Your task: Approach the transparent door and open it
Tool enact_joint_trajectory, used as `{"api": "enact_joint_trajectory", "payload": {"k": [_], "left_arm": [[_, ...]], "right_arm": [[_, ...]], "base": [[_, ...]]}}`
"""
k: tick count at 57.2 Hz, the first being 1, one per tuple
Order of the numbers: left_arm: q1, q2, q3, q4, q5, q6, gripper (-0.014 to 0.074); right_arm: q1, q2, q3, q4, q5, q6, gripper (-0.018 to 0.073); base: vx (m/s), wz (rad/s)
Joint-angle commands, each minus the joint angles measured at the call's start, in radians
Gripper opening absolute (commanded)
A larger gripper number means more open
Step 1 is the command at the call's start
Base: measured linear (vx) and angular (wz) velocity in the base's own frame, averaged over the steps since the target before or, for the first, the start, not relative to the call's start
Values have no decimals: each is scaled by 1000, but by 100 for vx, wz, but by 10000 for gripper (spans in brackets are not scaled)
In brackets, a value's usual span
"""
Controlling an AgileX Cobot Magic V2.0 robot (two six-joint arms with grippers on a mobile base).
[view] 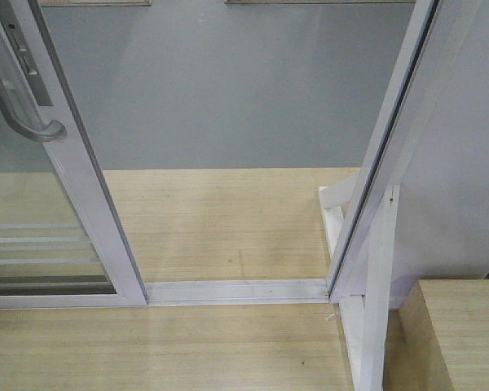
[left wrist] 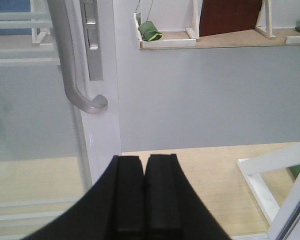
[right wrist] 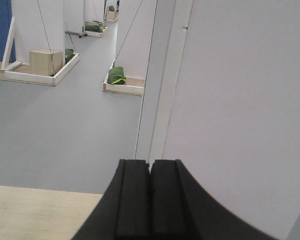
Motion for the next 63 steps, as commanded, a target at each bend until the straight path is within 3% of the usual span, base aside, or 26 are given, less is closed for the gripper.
{"api": "enact_joint_trajectory", "payload": {"k": [1, 26, 31, 36, 44, 63], "left_arm": [[-7, 6, -27, -7, -87, -10, -3], [-7, 6, -27, -7, -88, -7, -3], [-7, 6, -27, -11, -132, -5, -3], [-7, 6, -20, -24, -205, 75, -3], [-7, 6, 8, -153, -300, 234, -3], [-7, 7, 8, -155, -185, 237, -3]], "right_arm": [[-6, 8, -29, -5, -80, -5, -1], [-6, 8, -29, -5, -80, -5, -1], [-6, 8, -29, -5, -80, -5, -1], [-6, 8, -29, -5, -80, -5, -1], [-6, 8, -29, -5, -80, -5, -1], [-6, 8, -29, -5, -80, -5, -1]], "base": [[0, 0], [0, 0], [0, 0], [0, 0], [0, 0], [0, 0]]}}
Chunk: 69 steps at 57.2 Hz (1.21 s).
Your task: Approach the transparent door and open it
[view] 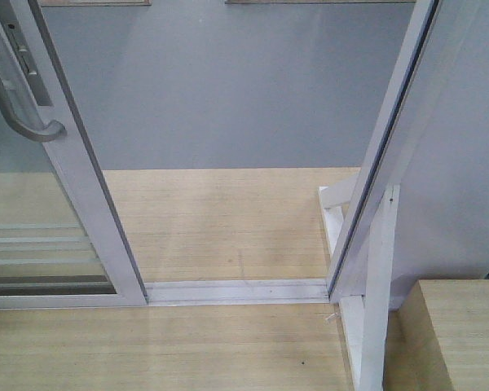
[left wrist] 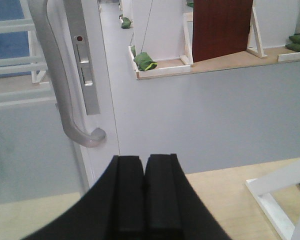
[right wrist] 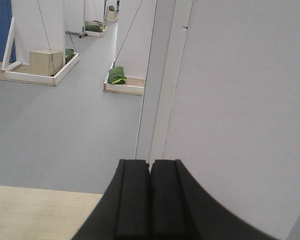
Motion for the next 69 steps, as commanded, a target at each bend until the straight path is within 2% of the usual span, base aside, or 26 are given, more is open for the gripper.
{"api": "enact_joint_trajectory", "payload": {"k": [1, 9, 33, 53, 69], "left_arm": [[-7, 4, -27, -4, -34, 3, -3], [2, -95, 3, 12, 34, 4, -3], [2, -492, 261, 12, 20, 1, -3], [1, -479, 268, 12, 100, 1, -3], [1, -479, 268, 12, 101, 1, -3]], "right_arm": [[-6, 8, -29, -8, -80, -4, -1], [-6, 8, -29, -8, -84, -4, -1], [-6, 8, -29, -8, -90, -4, -1], [-6, 8, -29, -8, -87, -4, -1], [-6, 8, -29, -8, -87, -4, -1]], "base": [[0, 0], [0, 0], [0, 0], [0, 0], [0, 0]]}}
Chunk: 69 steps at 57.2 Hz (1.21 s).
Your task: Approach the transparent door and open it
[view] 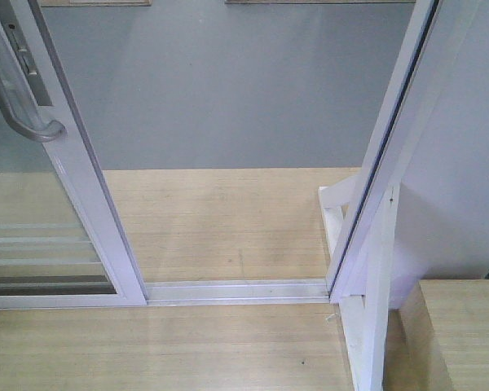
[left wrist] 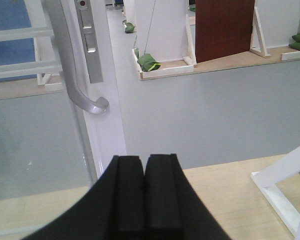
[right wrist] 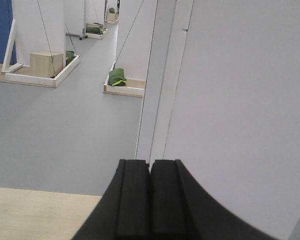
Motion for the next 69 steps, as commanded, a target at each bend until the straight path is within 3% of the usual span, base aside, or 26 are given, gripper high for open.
{"api": "enact_joint_trajectory", "payload": {"k": [1, 26, 34, 39, 47, 59, 62, 69], "left_arm": [[1, -13, 15, -2, -76, -3, -3], [1, -13, 15, -2, -76, -3, -3], [1, -13, 15, -2, -76, -3, -3], [1, -13, 15, -2, -76, -3, -3], [1, -13, 15, -2, -76, -3, -3], [1, -13, 15, -2, -76, -3, -3], [1, -13, 15, -2, -76, -3, -3], [1, -14, 15, -2, -76, -3, -3]], "right_arm": [[-6, 8, -29, -8, -80, -4, -1], [-6, 8, -29, -8, -80, -8, -1], [13, 6, -28, 183, -104, -61, -1], [51, 4, -18, 202, -110, -144, -1], [103, -53, 73, 202, -156, -193, -1], [60, -252, 282, 336, -206, -184, -1], [40, -298, 276, 341, -104, -183, -1], [-25, -327, 278, 338, -51, -180, -1]], "base": [[0, 0], [0, 0], [0, 0], [0, 0], [0, 0], [0, 0], [0, 0], [0, 0]]}}
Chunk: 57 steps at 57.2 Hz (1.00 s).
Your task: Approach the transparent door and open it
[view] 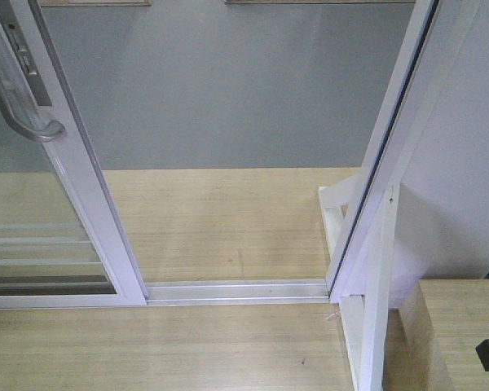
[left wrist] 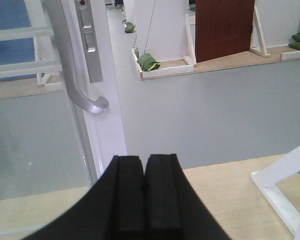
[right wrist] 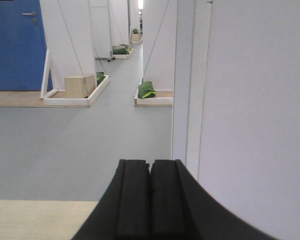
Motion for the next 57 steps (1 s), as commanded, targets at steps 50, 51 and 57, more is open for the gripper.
{"api": "enact_joint_trajectory", "payload": {"k": [50, 51, 57], "left_arm": [[1, -13, 15, -2, -77, -3, -3], [1, -13, 15, -2, -77, -3, -3], [1, -13, 15, -2, -77, -3, -3]], "right_arm": [[-73, -19, 6, -9, -36, -2, -1], [-73, -19, 6, -9, -36, -2, -1], [-73, -19, 6, -9, -36, -2, -1]], "base": [[0, 0], [0, 0], [0, 0]]}}
